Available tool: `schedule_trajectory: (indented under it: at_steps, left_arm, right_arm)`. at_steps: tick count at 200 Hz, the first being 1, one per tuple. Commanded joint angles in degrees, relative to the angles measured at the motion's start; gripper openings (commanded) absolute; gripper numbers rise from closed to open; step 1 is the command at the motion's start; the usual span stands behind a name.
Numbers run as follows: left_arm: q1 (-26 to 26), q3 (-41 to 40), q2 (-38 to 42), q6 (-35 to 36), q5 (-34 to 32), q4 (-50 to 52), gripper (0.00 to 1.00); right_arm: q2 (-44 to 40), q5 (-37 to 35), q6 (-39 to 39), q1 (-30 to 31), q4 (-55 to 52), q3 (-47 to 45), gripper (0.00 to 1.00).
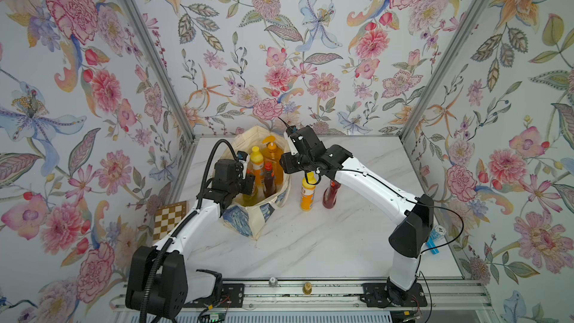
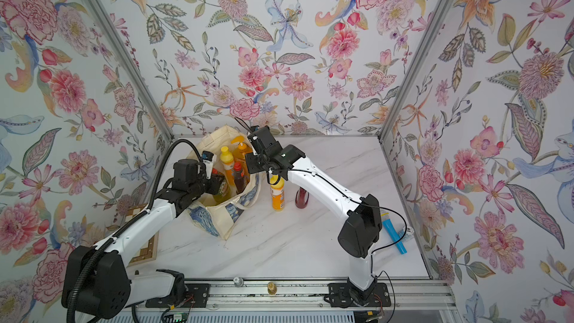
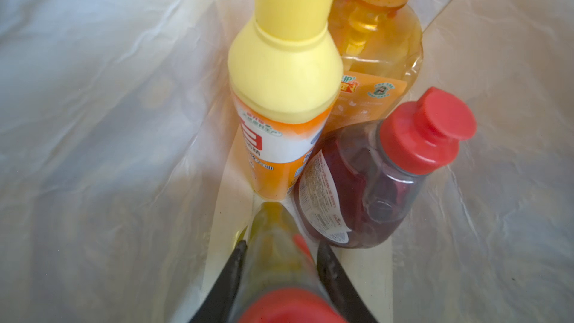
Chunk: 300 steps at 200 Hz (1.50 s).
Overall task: Pack dish soap into the shopping bag
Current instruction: Place the bottle of dish soap in the shopping bag.
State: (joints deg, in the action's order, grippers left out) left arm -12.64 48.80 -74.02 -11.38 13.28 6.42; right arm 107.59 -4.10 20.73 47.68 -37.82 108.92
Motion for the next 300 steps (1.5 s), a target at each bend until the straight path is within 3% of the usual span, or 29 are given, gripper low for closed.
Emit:
schedule_trajectory:
  at_steps: [1,69,84,108,141,300]
  left_arm:
    - [0.37,1.74,-0.64,0.69,-0.88,-5.81,0.0]
    - [-0.06,2.18,-7.16,2.24,-2.34,-6.66,0.0]
    - [-0.25,2.17,-6.93,2.32,-3.1,-6.37,0.15]
    - [-0.44,2.6,-6.27,2.4,-3.85,-5.7,0.21]
    - [-0.96,3.32,-4.91,2.46,-4.91,-4.06,0.37]
    - [-1.75,5.23,2.3,2.43,-8.09,-0.65,0.49]
  right_arm:
    - [-0.15,-0.57,-0.64,0.76,0.12,-0.69,0.51]
    - [-0.01,-0.56,-0.65,1.11,0.12,-1.02,0.51]
    - [-0.1,-0.56,-0.63,1.16,0.12,-1.07,0.51]
    - [-0.1,-0.59,-0.66,1.11,0.12,-1.0,0.51]
    - [-0.23,-0.69,-0.67,1.26,0.12,-1.25,0.51]
    - [-2.19,-2.43,-1.04,1.29,0.12,-2.21,0.62]
